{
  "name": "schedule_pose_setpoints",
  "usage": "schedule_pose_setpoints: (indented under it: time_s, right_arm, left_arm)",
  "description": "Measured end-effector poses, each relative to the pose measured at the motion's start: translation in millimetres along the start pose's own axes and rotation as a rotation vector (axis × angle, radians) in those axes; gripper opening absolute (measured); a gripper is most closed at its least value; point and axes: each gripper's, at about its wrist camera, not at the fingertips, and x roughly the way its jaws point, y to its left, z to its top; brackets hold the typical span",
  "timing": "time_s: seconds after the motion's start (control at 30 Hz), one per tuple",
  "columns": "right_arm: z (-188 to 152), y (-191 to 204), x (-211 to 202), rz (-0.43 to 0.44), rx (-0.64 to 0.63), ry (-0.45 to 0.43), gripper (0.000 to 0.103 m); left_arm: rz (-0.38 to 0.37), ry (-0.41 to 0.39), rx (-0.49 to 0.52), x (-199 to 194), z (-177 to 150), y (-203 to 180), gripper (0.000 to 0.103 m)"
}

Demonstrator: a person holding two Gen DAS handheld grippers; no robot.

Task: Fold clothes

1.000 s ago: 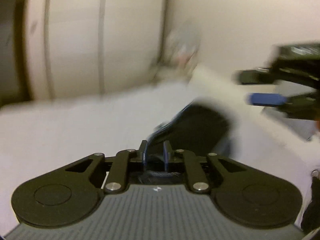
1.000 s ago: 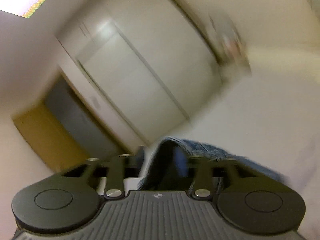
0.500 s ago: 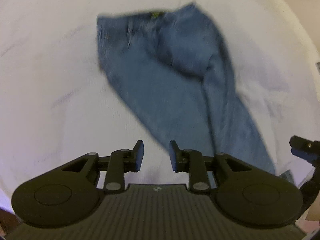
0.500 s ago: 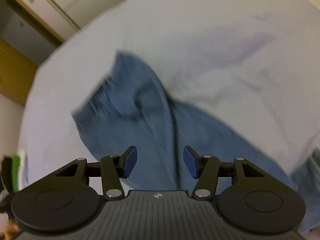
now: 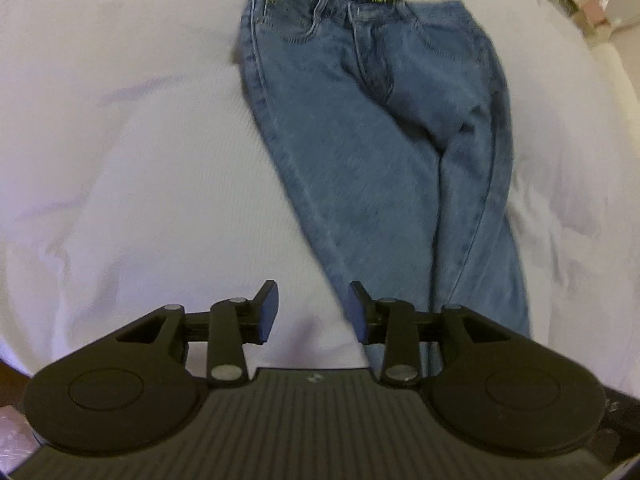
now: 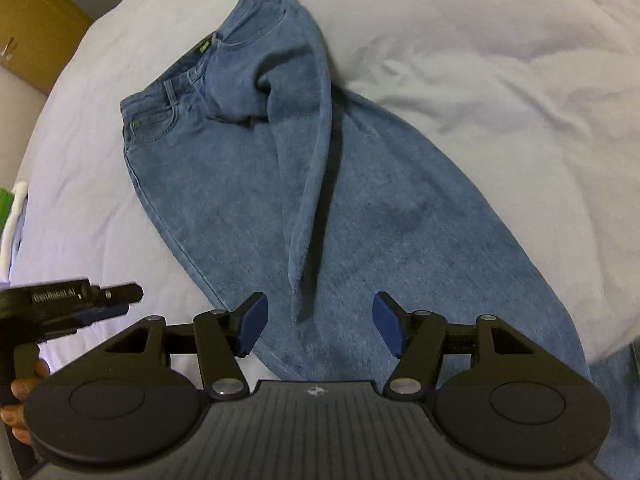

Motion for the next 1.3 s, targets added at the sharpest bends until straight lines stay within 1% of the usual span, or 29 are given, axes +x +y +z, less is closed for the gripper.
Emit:
schedule_pose_setpoints:
  time_s: [0.1,0.17,0.23,0.33,0.4,0.47,0.53,0.6,0.67,0.73,0.8,0.83,0.87,0.9,0.93,1.0,1.03,1.07,1.1,1.13,1.17,1.2,1.3]
  right_arm:
    - [18.6,4.1,11.6,-0.001,-0.024,-0.017,0.061]
    - [33.4,6.4,21.1,-0.011,-0.025,-0.024,0.064]
    - [47.5,7.6,34.8,-0.026,-0.014,-0.021,0.065]
    - [67.1,8.7,62.9,-0.057,0.004,-0.005,0.065]
    - [83.9,13.0,76.3,-0.065,0.005,-0.012,0.065]
    - [107.4,18.9,86.2,-0.073,-0.009,-0.043,0.065]
    - [133.9,26.2,91.7,-0.081,-0.028,-0.094,0.065]
    - [161.5,32.9,95.0,-0.097,-0.049,-0.153,0.069]
    - [186.8,36.2,100.1,-0.118,-0.063,-0.201,0.071]
    - [206.0,36.9,107.6,-0.125,-0.064,-0.230,0.071]
    - [220.6,37.0,119.0,-0.120,-0.061,-0.238,0.071]
    - [226.0,37.1,125.7,-0.116,-0.062,-0.233,0.069]
    - [230.6,37.6,133.2,-0.107,-0.065,-0.223,0.065]
    - [233.9,38.6,140.1,-0.101,-0.068,-0.211,0.062]
    - [236.3,39.8,146.1,-0.109,-0.068,-0.202,0.063]
    - [239.3,41.7,158.6,-0.139,-0.066,-0.180,0.057]
    - [239.5,41.7,165.1,-0.155,-0.062,-0.165,0.042]
    - [239.4,41.8,169.4,-0.172,-0.058,-0.152,0.019]
    - [238.2,42.2,170.0,-0.183,-0.061,-0.146,0.008]
    - [236.4,42.7,169.0,-0.188,-0.067,-0.146,0.006]
    - [233.6,43.4,164.9,-0.181,-0.072,-0.153,0.005]
    - [229.9,44.4,158.3,-0.163,-0.075,-0.167,0.005]
    - [214.7,49.9,121.8,-0.124,-0.074,-0.250,0.005]
  left_arm:
    - [0.004,-0.034,-0.013,2.3,23.5,9.2,0.047]
    - [0.008,-0.039,-0.027,10.8,42.9,18.6,0.047]
    - [0.007,-0.026,-0.044,25.0,62.5,29.6,0.047]
    - [0.016,-0.003,-0.052,50.0,93.2,40.5,0.047]
    - [0.032,-0.004,-0.049,62.9,113.6,48.2,0.048]
    - [0.032,-0.005,-0.054,73.5,135.7,55.0,0.048]
    - [0.020,-0.018,-0.042,81.1,156.2,58.2,0.048]
    - [0.010,-0.034,-0.025,89.1,175.0,58.6,0.052]
    - [0.000,-0.049,-0.008,97.4,193.4,58.3,0.052]
    - [-0.006,-0.060,0.002,106.5,208.7,58.1,0.052]
    - [-0.025,-0.070,0.006,113.9,220.9,58.4,0.051]
    - [-0.037,-0.073,0.010,117.3,225.8,58.4,0.050]
    - [-0.047,-0.071,0.016,120.7,229.6,58.0,0.047]
    - [-0.052,-0.067,0.027,124.6,232.3,57.1,0.046]
    - [-0.049,-0.059,0.043,129.2,233.1,55.4,0.045]
    - [-0.027,-0.040,0.074,137.8,231.8,53.2,0.035]
    - [-0.023,-0.036,0.082,139.6,230.5,53.0,0.034]
    - [-0.036,-0.043,0.078,137.8,229.1,53.9,0.026]
    - [-0.049,-0.050,0.074,136.0,227.7,54.8,0.012]
    - [-0.061,-0.060,0.073,132.6,226.3,54.8,0.008]
    - [-0.062,-0.077,0.086,126.5,224.6,52.0,0.007]
    - [-0.047,-0.098,0.113,120.2,222.4,47.2,0.006]
    - [-0.013,-0.182,0.217,92.5,213.3,29.1,0.005]
